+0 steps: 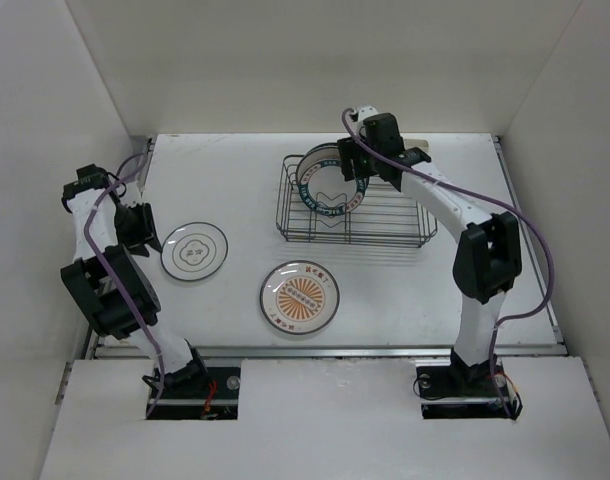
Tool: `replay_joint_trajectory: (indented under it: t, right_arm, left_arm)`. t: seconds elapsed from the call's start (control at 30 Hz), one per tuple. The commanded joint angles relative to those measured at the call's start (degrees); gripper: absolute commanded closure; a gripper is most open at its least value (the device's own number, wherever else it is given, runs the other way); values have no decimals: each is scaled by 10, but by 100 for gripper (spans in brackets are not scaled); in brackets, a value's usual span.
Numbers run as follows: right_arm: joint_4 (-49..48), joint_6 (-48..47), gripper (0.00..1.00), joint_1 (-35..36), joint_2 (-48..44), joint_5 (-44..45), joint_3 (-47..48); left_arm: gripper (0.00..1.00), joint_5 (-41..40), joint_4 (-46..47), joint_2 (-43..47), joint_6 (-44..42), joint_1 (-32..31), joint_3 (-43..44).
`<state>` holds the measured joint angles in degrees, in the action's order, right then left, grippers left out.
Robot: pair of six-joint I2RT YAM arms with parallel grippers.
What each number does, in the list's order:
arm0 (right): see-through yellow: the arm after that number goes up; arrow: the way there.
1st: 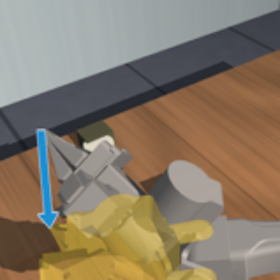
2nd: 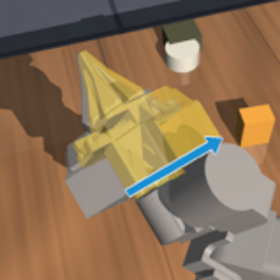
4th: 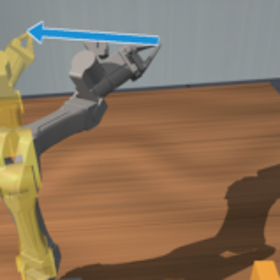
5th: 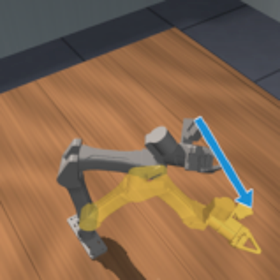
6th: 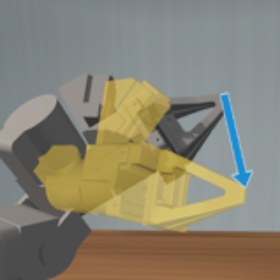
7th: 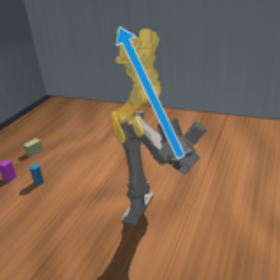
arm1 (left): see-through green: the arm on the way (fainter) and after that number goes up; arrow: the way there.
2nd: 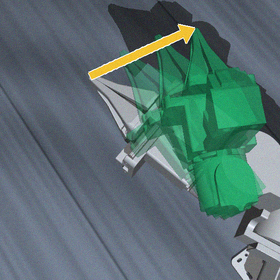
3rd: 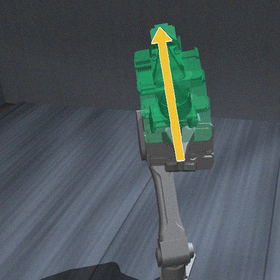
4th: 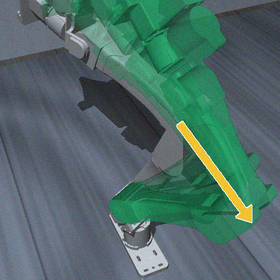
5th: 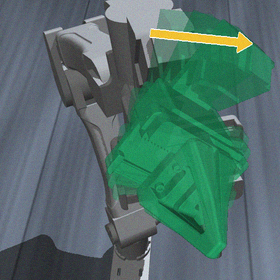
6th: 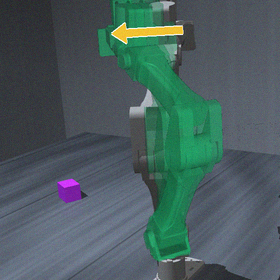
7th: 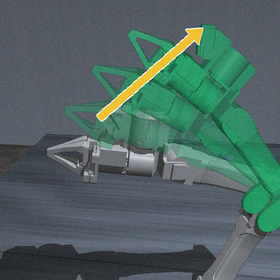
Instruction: Unload the plates from the dish rack
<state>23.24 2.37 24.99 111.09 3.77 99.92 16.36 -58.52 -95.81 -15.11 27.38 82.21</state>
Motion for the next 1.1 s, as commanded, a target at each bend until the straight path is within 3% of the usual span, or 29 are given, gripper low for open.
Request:
replay_joint_trajectory:
  t: [0.0, 0.37, 0.47, 0.63, 0.8, 1.07]
  right_arm:
    - [-17, -33, 27, -6, -6, -46, 28]
    - [-42, -39, 43, -6, 26, -76, 12]
    - [-43, -39, 43, -6, 7, -54, -10]
    - [-48, -39, 31, -6, -38, -27, -47]
    - [-48, -39, 31, -6, -70, -27, -60]
    - [-49, -39, 44, -6, -70, -67, -65]
  left_arm:
    - [66, -7, -6, 19, -10, -5, -4]
    - [66, -7, -6, 13, -15, -5, -9]
    - [66, -7, -6, 13, -20, -5, -9]
    - [66, 5, -6, 13, -20, -5, -4]
    - [66, 10, -12, 8, -20, -5, -4]
    - [66, 10, -12, 8, -20, -5, -4]
